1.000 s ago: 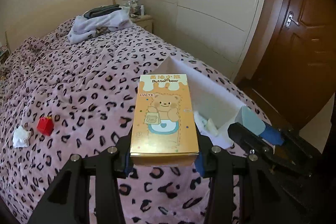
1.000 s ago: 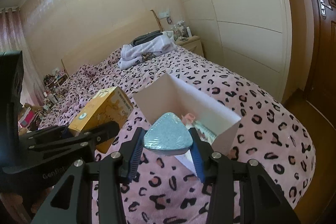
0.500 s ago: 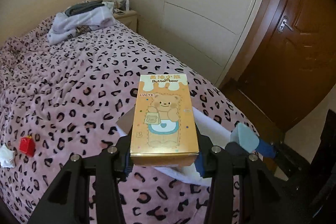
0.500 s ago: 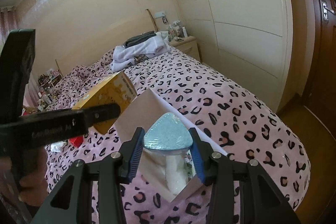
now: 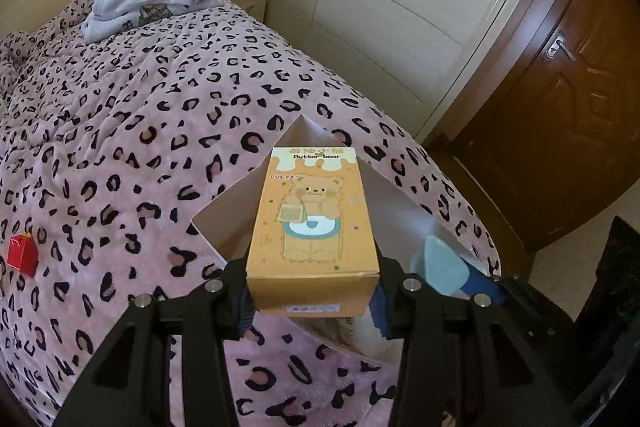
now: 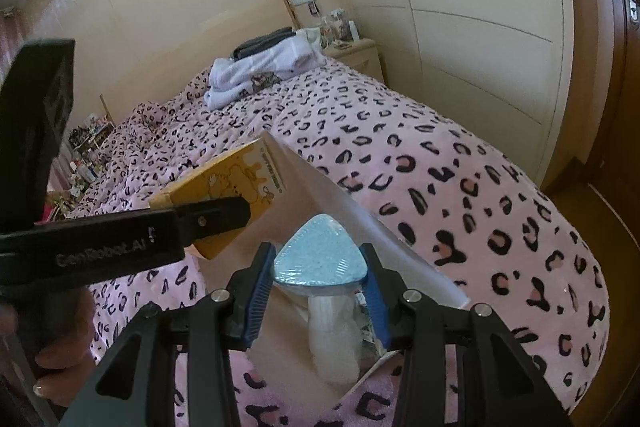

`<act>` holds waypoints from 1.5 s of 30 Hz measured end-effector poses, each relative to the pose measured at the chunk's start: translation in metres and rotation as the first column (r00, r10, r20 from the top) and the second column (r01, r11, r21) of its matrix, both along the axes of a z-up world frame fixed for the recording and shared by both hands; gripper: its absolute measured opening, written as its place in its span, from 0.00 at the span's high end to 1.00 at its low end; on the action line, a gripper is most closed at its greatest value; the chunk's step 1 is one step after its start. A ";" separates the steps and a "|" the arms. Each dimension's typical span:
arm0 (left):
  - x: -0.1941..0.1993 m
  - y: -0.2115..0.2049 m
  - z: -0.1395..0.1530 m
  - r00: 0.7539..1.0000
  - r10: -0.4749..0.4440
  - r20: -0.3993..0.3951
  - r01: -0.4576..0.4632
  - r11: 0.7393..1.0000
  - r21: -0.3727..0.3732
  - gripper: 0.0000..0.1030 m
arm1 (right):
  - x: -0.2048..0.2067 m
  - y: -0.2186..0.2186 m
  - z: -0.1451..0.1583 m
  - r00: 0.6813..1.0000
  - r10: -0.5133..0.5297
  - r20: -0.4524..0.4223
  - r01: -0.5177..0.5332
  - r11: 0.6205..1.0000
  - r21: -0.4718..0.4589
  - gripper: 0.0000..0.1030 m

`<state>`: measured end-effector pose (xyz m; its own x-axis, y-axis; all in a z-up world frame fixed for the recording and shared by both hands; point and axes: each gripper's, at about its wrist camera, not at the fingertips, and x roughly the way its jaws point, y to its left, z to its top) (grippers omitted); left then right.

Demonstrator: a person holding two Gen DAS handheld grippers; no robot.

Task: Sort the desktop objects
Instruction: 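Lower the yellow box and blue sponge into the white box and open both tools, then move both open tools back over the white cloth and red toy box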

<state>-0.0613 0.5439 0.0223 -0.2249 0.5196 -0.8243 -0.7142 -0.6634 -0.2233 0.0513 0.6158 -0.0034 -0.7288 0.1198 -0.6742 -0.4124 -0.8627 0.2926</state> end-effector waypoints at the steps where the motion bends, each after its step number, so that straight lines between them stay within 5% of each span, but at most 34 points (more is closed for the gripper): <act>1: -0.001 0.001 -0.002 1.000 -0.001 0.000 0.001 1.000 -0.004 0.56 | -0.002 0.001 -0.003 1.000 -0.002 0.006 0.002 1.000 -0.002 0.58; 20: 0.000 0.008 -0.023 1.000 0.006 -0.020 -0.007 0.998 -0.055 0.55 | -0.016 -0.005 -0.015 0.998 -0.011 0.061 0.006 0.997 0.077 0.58; 29: 0.005 -0.012 0.000 0.997 0.033 -0.072 -0.036 0.999 -0.036 0.54 | -0.013 0.001 -0.010 0.997 -0.015 0.073 0.014 1.000 0.015 0.58; 32: 0.008 -0.022 0.012 0.994 0.047 -0.096 -0.050 0.998 -0.023 0.53 | -0.007 0.001 0.001 0.998 -0.020 0.065 0.020 1.000 -0.006 0.58; 35: 0.011 -0.037 0.029 0.990 0.065 -0.124 -0.066 0.998 -0.001 0.33 | 0.002 -0.002 0.021 0.999 -0.029 0.043 0.030 0.999 -0.020 0.58; 45: 0.037 -0.164 0.079 0.949 0.225 -0.223 -0.212 0.974 0.083 0.26 | 0.034 -0.067 0.095 0.997 0.030 -0.075 -0.026 0.998 0.054 0.50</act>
